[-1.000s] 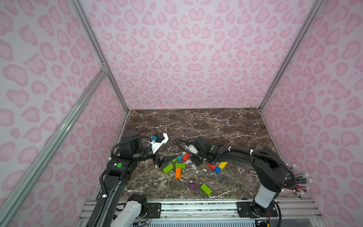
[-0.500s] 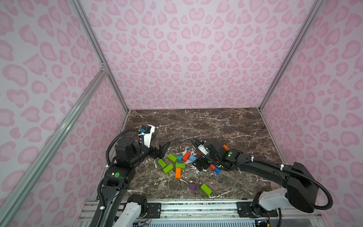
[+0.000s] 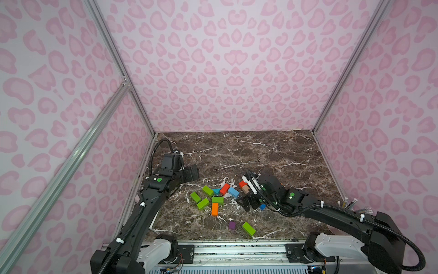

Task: Assemble a heart with building blocks
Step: Assemble the building block at the center of the board, then pick up the building block from the center of the board.

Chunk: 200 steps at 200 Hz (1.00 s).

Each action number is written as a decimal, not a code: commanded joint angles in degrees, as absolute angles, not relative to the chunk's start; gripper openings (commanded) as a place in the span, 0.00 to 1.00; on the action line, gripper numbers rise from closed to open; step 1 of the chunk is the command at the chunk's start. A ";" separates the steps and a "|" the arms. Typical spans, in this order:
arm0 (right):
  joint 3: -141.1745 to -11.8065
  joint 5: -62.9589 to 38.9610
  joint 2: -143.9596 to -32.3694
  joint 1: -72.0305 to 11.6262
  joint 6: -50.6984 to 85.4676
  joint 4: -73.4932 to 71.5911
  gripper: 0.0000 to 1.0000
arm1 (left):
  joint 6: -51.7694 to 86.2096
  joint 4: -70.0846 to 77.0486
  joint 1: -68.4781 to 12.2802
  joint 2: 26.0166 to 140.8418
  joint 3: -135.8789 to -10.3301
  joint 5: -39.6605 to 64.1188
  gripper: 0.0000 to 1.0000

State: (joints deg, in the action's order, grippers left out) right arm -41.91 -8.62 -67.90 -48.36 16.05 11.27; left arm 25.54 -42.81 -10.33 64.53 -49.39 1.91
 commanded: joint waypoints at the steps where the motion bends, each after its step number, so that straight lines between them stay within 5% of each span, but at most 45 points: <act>1: -40.90 -7.82 -66.78 -48.28 16.57 8.83 0.99 | 29.16 -42.86 -10.50 65.34 -47.27 -2.79 0.98; 127: -39.03 -7.87 -64.60 -47.78 15.94 7.52 0.99 | 33.44 -36.01 -16.25 74.36 -39.47 -2.15 0.61; 200: -39.11 -7.38 -64.68 -47.78 16.04 7.82 0.99 | 33.22 -37.10 -17.50 76.46 -38.67 -3.86 0.58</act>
State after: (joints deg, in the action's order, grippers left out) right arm -38.89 -8.23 -64.86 -47.77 16.05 9.15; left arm 32.97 -39.07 -17.56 76.20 -38.98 -2.74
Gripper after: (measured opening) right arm 0.990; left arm 0.582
